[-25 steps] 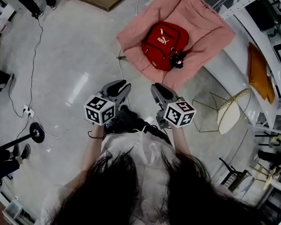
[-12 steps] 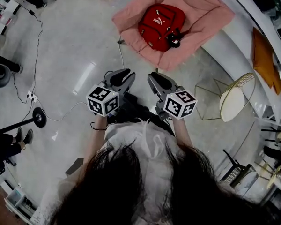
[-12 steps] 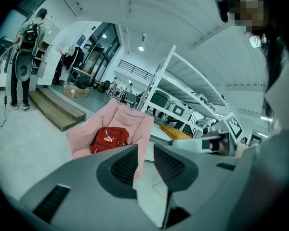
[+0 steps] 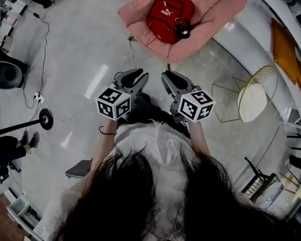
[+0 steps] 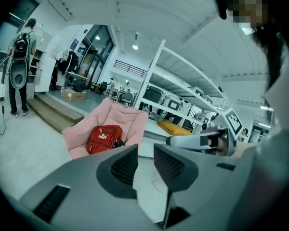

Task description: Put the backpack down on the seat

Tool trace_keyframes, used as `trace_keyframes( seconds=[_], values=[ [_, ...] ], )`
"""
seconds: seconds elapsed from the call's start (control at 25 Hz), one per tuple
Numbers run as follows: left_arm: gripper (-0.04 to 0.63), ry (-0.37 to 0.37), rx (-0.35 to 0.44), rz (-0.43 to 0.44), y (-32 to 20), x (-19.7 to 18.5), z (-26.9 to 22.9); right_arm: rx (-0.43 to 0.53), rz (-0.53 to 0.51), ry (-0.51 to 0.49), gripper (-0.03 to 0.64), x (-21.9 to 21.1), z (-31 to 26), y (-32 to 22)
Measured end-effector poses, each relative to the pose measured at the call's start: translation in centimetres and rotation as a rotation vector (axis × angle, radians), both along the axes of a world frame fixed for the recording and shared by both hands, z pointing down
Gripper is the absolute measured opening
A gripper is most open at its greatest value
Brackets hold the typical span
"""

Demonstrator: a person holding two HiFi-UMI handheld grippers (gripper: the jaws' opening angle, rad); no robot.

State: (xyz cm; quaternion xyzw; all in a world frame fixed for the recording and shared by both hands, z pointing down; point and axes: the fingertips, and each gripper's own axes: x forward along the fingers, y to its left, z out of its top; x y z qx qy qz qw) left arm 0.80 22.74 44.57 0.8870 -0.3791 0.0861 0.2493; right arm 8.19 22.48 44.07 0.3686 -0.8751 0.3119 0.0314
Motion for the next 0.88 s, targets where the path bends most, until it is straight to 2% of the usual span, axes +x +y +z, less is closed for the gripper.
trace_keyframes(
  seconds=[0.44, 0.88],
  values=[
    [0.111, -0.023, 0.023, 0.002, 2.5, 1.7, -0.6, 0.026, 0.001, -0.01, 0.074, 1.7, -0.6, 2.4],
    [0.111, -0.032, 0.031, -0.004, 2.3, 1.8, -0.7, 0.036, 0.008, -0.009, 0.074, 2.2, -0.7, 2.4]
  ],
)
